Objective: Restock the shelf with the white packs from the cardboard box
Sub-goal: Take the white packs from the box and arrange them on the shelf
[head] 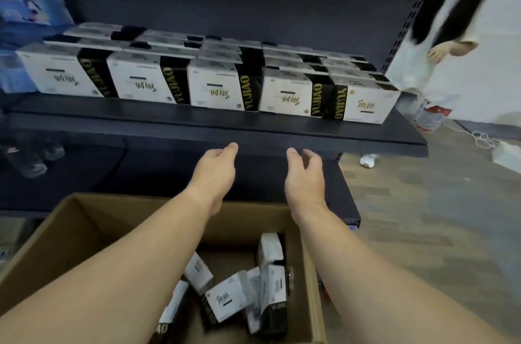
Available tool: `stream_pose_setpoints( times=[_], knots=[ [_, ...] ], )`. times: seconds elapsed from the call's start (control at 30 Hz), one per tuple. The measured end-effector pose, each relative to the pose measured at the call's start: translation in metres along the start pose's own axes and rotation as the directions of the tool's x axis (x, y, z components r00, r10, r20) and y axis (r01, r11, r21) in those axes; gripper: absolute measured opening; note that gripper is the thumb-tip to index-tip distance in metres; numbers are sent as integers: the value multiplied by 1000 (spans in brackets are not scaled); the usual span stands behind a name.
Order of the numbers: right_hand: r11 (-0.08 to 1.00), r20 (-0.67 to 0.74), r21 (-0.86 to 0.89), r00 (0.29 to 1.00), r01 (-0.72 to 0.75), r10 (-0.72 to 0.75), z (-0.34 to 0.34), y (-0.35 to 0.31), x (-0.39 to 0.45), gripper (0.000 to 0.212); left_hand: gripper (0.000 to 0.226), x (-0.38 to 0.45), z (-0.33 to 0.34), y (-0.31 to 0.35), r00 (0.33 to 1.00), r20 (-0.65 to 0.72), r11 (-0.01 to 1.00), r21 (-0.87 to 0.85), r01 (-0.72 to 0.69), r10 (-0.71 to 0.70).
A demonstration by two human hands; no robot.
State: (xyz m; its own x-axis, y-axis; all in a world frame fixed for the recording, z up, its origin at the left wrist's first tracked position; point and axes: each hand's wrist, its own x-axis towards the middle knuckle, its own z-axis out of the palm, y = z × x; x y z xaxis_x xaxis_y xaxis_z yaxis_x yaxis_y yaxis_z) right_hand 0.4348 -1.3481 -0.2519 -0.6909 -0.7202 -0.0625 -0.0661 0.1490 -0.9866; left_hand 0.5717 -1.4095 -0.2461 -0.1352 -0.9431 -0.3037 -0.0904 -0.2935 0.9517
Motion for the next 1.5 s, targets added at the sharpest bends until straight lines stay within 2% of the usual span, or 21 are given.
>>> stream_pose_setpoints(
  times=[0.17, 0.27, 0.5, 0.7, 0.87, 1.07, 1.23, 1.37, 1.5],
  knots=[
    [994, 29, -51, 995, -97, 98, 23, 40, -2, 51, 52, 6, -22, -44, 996, -40, 995, 42, 86, -84],
    [974, 92, -117, 974, -195, 206, 36, 71, -4, 50, 54, 18, -35, -73, 982, -87, 983, 59, 174, -168],
    [866, 218, -281, 851, -414, 478, 68, 138, 8, 67, 58, 52, -70, -129, 920, -206, 936, 47, 350, -334],
    [786, 296, -439, 755, -436, 585, 106, 171, 16, 71, 53, 68, -108, -172, 830, -309, 871, 11, 491, -464],
    [744, 341, -519, 697, -420, 631, 148, 203, -4, 56, 46, 76, -152, -208, 745, -388, 800, 30, 599, -543],
    [656, 288, -616, 651, -436, 702, 214, 238, -42, 57, 51, 84, -212, -261, 580, -307, 634, -108, 766, -754],
    [630, 288, -642, 623, -437, 727, 277, 238, -66, 50, 37, 96, -258, -281, 554, -295, 600, -95, 794, -779],
    [637, 307, -637, 615, -434, 726, 320, 248, -77, 49, 46, 108, -276, -302, 554, -277, 592, -72, 803, -785],
    [630, 314, -659, 611, -411, 727, 342, 268, -76, 49, 43, 110, -276, -314, 509, -227, 541, -109, 834, -830]
  ],
)
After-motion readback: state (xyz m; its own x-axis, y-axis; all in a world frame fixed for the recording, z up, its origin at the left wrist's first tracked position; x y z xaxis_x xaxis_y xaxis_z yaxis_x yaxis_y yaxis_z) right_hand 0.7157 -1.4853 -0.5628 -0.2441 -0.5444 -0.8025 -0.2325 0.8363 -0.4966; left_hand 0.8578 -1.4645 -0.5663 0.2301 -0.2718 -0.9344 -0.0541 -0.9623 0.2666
